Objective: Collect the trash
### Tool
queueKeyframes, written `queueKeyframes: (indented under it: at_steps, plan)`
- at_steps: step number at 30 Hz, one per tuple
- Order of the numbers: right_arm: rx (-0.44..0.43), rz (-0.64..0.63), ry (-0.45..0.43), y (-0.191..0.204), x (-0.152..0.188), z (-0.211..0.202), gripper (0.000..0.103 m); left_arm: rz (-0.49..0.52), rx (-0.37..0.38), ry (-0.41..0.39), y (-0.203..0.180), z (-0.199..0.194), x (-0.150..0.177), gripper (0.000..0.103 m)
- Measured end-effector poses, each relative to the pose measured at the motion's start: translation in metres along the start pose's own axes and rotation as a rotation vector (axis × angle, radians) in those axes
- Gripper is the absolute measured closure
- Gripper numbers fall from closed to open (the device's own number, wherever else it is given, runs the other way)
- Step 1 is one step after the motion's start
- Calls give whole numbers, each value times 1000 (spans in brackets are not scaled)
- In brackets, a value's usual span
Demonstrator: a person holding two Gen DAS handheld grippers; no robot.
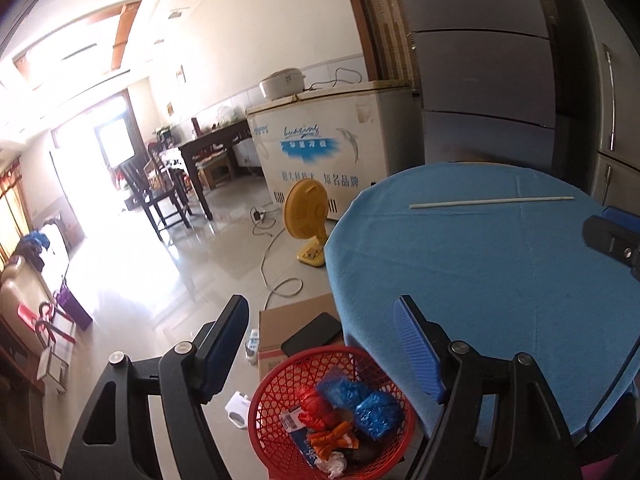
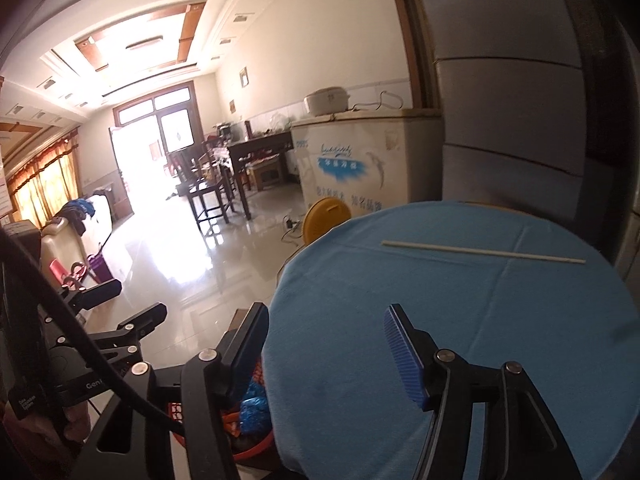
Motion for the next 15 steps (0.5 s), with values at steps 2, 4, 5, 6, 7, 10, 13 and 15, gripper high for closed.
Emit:
queueKeyframes:
  at_steps: [2, 4, 5, 6, 7, 10, 13, 15]
  plan:
    - [30, -1, -12, -7, -2, -11, 38, 15, -1, -14, -9, -4, -5, 14]
    - [67, -8, -24, -14, -3, -23, 38, 24, 3, -42, -15, -11, -8, 8]
    - [82, -10, -29, -16, -3, -29, 38, 36, 2, -64, -20, -16, -10, 8]
    - [102, -12, -35, -20, -4, -36, 38, 51, 2, -83, -26, -20, -13, 8]
    - [119, -13, -39, -24, -4, -42, 38, 65, 7, -98, -32, -24, -15, 8]
    - [162, -15, -47, -32, -6, -57, 36, 85, 46, -116, -49, -34, -20, 8]
    - [209, -21, -56, -40, -8, -74, 36, 98, 90, -123, -65, -43, -24, 8]
    - [237, -22, -64, -46, -9, -85, 35, 105, 120, -127, -76, -49, -26, 8]
Point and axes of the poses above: each gripper's, at about its wrist camera, not at the fingertips, and z roughly the way its jaws point, y to its left, x to its underside, the point moved 5 cm from there along z, roughly the way its jaws point, and after that the axes turned 15 degrees about -z, right-handed, at the moved point
